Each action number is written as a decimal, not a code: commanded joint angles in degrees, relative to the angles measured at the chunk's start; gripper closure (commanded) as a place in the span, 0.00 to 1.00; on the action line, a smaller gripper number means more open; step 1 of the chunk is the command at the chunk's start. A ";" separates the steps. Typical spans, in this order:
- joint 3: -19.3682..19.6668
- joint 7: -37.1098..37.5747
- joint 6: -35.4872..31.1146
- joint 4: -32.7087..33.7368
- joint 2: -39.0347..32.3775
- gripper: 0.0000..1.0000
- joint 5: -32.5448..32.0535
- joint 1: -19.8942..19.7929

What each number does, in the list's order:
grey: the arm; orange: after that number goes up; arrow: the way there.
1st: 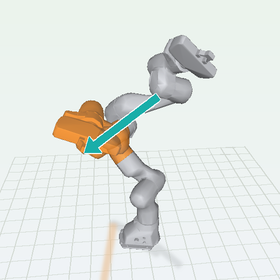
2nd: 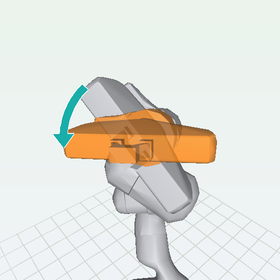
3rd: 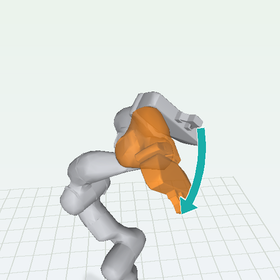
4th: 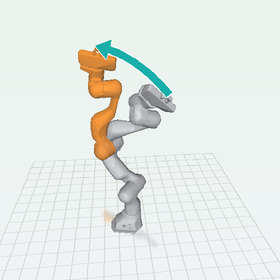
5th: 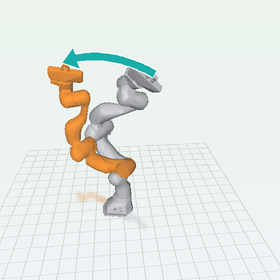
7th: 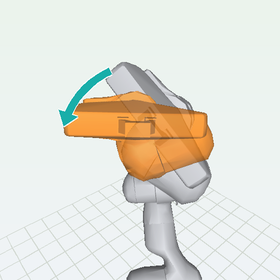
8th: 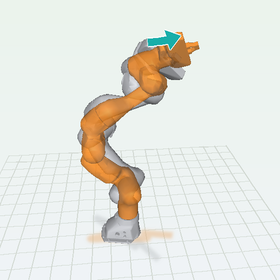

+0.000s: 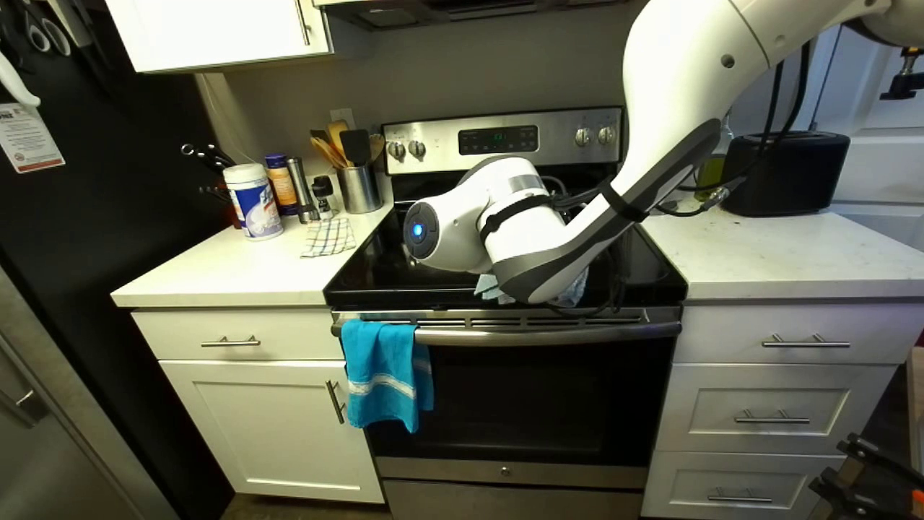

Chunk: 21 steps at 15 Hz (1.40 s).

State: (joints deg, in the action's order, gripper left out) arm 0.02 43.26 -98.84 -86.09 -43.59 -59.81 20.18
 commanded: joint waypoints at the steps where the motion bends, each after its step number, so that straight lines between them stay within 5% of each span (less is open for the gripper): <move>1: -0.57 0.80 0.04 -2.74 2.97 0.00 -0.49 -1.50; 21: -0.65 1.92 -0.83 -4.07 5.90 0.00 0.85 -5.09</move>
State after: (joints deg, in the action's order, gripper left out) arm 0.08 43.75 -98.85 -86.72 -40.58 -59.66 16.42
